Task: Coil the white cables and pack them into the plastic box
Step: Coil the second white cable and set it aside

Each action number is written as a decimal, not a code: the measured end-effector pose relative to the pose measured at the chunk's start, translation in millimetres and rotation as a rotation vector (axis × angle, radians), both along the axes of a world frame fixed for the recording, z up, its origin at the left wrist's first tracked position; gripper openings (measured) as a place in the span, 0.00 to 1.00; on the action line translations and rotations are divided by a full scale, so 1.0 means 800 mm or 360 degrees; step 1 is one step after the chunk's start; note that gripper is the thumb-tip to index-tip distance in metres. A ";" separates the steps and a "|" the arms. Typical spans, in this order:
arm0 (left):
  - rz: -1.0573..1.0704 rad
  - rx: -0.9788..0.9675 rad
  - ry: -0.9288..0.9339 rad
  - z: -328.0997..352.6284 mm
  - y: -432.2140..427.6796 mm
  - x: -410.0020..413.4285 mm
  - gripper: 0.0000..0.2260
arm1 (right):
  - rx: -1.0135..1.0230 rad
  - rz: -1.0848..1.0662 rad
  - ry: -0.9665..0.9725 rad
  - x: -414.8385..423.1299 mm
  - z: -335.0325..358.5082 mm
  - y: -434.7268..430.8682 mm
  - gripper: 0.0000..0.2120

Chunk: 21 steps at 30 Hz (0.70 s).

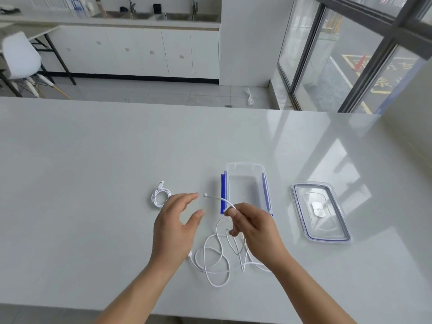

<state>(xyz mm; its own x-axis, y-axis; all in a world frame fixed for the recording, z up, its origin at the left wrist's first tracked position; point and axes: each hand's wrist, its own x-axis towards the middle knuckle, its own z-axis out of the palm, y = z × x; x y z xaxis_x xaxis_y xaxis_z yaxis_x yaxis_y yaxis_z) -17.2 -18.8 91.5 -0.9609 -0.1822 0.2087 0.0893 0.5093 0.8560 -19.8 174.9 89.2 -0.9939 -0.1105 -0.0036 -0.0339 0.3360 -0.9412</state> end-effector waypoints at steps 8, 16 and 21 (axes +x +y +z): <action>-0.0290 0.1635 -0.0942 0.044 0.028 0.002 0.19 | 0.0506 0.0404 0.0504 0.014 0.001 -0.016 0.10; -0.0411 0.2148 -0.0731 0.071 0.011 -0.006 0.17 | 0.0258 0.0517 -0.0158 0.030 -0.011 0.007 0.15; -0.0825 0.1436 -0.0999 0.101 -0.007 -0.005 0.16 | 0.0809 0.0472 0.0029 0.002 0.009 0.031 0.24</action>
<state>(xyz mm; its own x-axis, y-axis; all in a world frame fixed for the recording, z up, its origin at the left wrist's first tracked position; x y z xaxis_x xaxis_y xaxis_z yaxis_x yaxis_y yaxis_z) -21.6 -24.1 172.3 -0.8511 0.4143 -0.3226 -0.4518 -0.2647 0.8520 -18.2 199.9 96.2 -0.9211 -0.3727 -0.1121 -0.2101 0.7187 -0.6628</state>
